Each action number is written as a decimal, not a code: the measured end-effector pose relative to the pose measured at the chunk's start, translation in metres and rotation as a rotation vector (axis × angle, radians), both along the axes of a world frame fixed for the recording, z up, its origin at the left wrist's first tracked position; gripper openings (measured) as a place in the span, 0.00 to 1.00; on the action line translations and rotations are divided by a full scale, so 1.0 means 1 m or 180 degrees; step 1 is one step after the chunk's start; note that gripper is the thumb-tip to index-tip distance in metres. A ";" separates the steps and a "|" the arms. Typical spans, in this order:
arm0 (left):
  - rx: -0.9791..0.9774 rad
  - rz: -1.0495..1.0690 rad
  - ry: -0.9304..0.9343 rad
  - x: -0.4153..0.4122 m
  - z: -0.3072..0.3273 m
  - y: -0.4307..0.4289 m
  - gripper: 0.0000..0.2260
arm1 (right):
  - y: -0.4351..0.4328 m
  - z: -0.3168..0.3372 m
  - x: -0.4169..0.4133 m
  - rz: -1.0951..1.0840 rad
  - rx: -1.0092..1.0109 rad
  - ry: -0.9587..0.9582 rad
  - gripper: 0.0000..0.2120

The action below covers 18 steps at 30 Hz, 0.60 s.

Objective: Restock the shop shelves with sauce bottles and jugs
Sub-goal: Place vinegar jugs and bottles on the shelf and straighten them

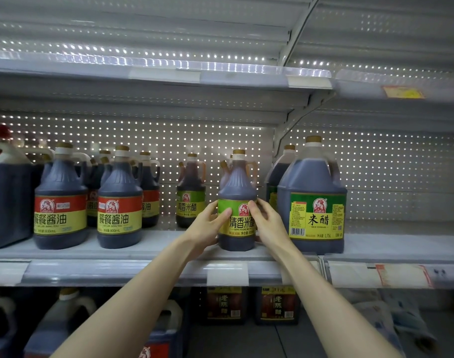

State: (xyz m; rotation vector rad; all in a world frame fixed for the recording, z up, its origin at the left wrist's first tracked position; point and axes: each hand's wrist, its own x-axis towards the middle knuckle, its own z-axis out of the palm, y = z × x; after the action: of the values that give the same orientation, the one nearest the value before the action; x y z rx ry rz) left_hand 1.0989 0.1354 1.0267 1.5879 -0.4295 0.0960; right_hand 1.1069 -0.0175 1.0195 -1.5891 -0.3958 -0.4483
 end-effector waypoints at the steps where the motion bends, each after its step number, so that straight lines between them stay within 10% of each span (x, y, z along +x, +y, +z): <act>1: -0.0011 0.0031 -0.0013 0.000 -0.001 0.000 0.19 | 0.000 0.000 0.000 -0.0006 -0.0020 0.0035 0.19; 18: 0.0041 0.0429 -0.0273 0.008 -0.011 0.003 0.18 | -0.003 0.001 0.003 0.0163 0.0314 0.0325 0.14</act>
State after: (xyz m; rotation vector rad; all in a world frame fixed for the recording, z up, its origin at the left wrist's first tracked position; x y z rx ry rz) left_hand 1.1068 0.1381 1.0161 1.6289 -0.3897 0.2655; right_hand 1.1096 -0.0202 1.0206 -1.4959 -0.3309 -0.3408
